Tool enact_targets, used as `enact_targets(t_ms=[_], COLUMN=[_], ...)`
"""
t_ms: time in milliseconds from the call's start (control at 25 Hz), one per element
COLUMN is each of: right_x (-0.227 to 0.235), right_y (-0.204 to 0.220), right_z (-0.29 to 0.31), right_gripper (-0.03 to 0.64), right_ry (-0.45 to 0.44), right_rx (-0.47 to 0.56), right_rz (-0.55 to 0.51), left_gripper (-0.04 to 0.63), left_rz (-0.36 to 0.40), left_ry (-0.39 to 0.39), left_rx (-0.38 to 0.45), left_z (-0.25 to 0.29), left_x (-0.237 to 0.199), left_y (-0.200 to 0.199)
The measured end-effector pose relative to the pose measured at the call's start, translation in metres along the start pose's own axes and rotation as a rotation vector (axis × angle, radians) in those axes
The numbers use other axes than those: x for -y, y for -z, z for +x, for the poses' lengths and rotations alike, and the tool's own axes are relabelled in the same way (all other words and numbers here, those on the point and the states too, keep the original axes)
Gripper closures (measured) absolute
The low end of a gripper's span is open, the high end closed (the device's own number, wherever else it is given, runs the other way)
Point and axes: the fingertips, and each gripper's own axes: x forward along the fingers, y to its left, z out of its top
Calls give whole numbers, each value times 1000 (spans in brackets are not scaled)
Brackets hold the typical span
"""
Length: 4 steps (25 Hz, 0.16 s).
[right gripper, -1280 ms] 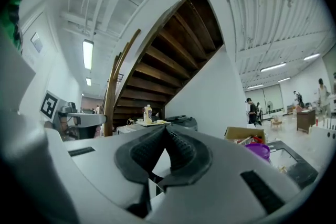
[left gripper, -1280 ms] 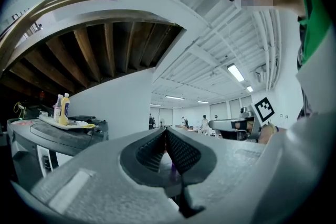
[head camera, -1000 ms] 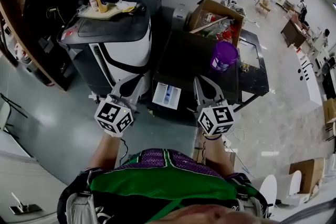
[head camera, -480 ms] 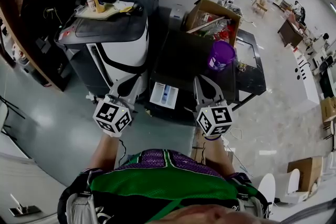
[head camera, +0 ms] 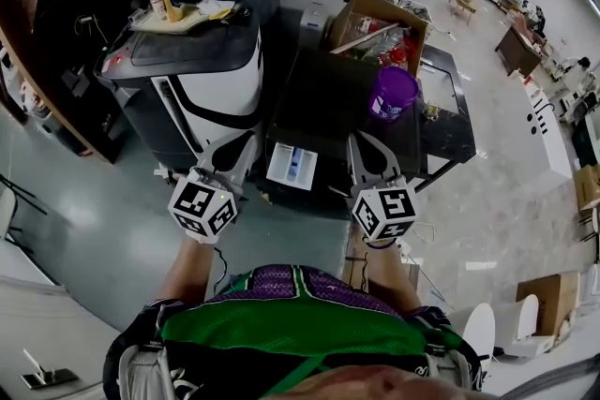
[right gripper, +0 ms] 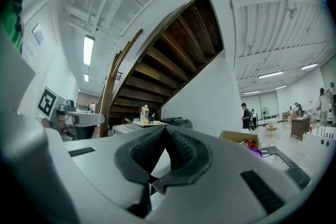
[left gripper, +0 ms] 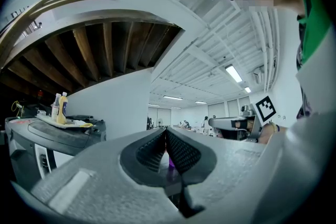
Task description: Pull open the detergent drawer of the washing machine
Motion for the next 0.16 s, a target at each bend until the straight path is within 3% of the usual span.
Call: enact_targets(t_ms=[160], right_x=[1], right_y=[-1], right_z=[0], right_gripper=[615], right_ry=[2], right_rx=[7], right_rz=[9], left_gripper=[578], left_rz=[4], left_ry=[3], left_rx=[-2], left_z=[2], left_x=[1], left_y=[-1])
